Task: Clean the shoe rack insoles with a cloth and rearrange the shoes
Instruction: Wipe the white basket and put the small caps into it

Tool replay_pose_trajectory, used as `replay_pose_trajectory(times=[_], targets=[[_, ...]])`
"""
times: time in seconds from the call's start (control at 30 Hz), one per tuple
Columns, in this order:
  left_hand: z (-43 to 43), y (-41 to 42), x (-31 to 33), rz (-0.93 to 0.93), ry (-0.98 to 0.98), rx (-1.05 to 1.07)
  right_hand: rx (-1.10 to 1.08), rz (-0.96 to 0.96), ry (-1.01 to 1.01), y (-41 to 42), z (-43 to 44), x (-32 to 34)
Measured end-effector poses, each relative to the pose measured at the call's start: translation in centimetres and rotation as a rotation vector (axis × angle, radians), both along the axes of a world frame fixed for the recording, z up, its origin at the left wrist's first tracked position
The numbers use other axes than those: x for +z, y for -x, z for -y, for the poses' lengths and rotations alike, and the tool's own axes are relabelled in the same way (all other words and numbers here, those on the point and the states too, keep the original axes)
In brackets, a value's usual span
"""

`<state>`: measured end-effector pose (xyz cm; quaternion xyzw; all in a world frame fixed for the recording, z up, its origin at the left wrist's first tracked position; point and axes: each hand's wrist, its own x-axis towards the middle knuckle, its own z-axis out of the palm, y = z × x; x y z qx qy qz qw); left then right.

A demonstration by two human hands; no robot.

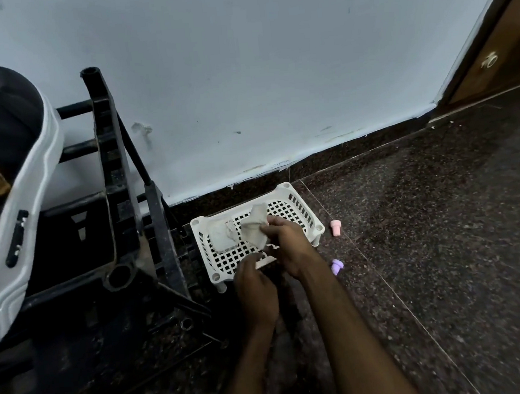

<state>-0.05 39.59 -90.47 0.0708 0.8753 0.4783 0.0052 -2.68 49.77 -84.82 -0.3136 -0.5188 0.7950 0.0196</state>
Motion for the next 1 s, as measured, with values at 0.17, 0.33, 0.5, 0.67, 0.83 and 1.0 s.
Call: replay_pose_trajectory(times=[0.17, 0.33, 0.5, 0.67, 0.83, 1.0], targets=[[-0.5, 1.1, 5.5, 0.56, -0.669, 0.16, 0.011, -0.121, 0.133, -5.2, -0.8, 1.0], [-0.2, 0.5, 6.4, 0.609, -0.714, -0.097, 0.051, -0.068, 0.098, -7.0, -1.8, 1.4], [-0.3, 0.8, 5.6, 0.614, -0.72, -0.064, -0.017, -0.068, -0.029, -6.2, -2.4, 0.7], [-0.6, 1.6, 5.0, 0.592, -0.682, -0.012, -0.045, -0.053, -0.032, -6.2, -2.6, 0.0], [-0.7, 2.3, 4.9, 0.433, -0.557, 0.045, 0.038, -0.017, 0.002, -6.6, -2.7, -0.3], [-0.1, 2.2, 4.6, 0.534, -0.622, -0.055, -0.043, -0.023, -0.004, -6.4, -2.9, 0.5]])
